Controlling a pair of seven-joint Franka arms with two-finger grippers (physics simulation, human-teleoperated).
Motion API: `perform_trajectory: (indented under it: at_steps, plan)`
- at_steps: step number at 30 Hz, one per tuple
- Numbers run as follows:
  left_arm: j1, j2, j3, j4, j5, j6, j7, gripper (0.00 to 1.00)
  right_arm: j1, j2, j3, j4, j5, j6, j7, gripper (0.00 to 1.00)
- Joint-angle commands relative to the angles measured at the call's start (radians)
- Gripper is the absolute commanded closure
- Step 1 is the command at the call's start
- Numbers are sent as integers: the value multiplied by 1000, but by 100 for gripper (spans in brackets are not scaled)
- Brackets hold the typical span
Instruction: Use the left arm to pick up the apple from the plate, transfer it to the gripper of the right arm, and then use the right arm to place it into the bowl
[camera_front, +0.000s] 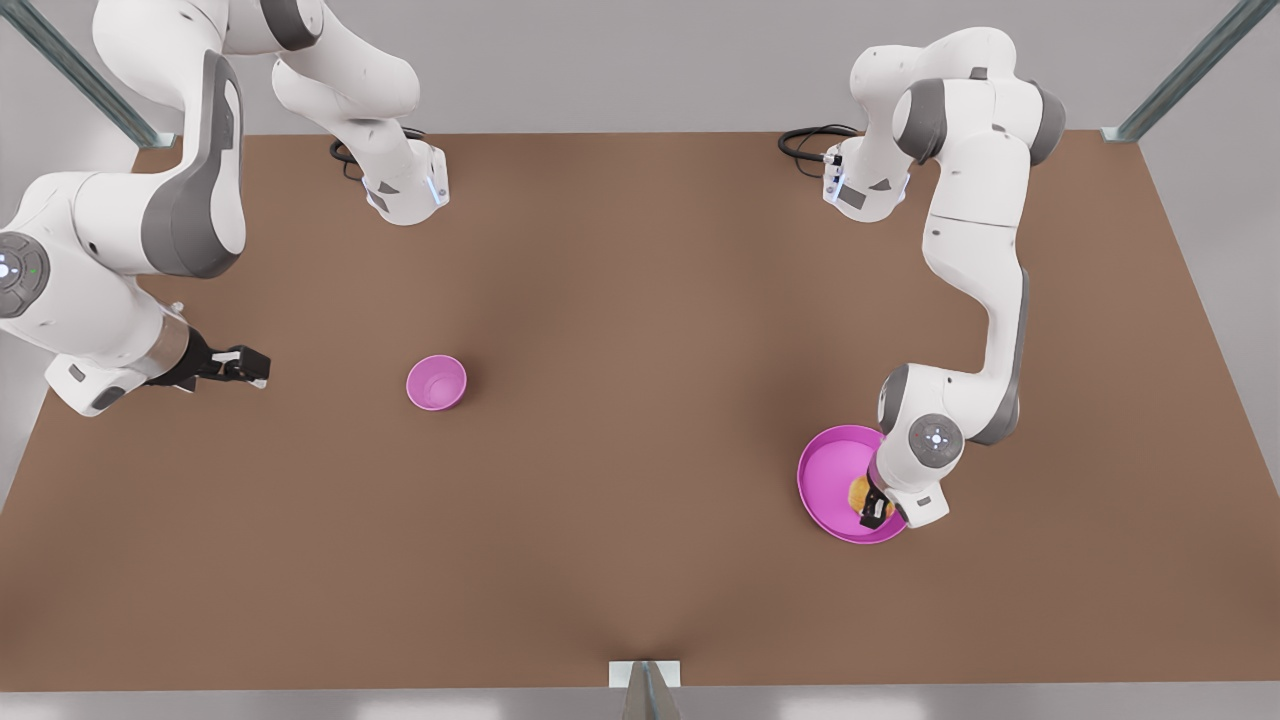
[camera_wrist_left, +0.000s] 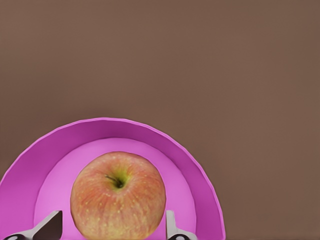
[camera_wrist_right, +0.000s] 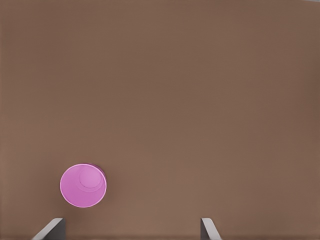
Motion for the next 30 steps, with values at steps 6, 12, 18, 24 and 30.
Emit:
perform_trajectory:
  at_steps: [6, 12, 18, 24, 30]
  plan:
    - [0, 7, 0, -1, 0, 7, 16, 0, 2, -1, 1, 0, 0, 0, 1, 0]
    - [3, 19, 0, 1, 2, 28, 16, 0, 2, 1, 1, 0, 1, 0, 1, 0]
    - [8, 31, 3, 1, 2, 44, 16, 0, 2, 5, 1, 0, 1, 0, 1, 0]
    - [8, 44, 3, 1, 0, 44, 16, 0, 3, 5, 1, 0, 1, 0, 1, 0]
    - [8, 50, 11, 1, 2, 44, 17, 0, 3, 7, 1, 0, 1, 0, 1, 0]
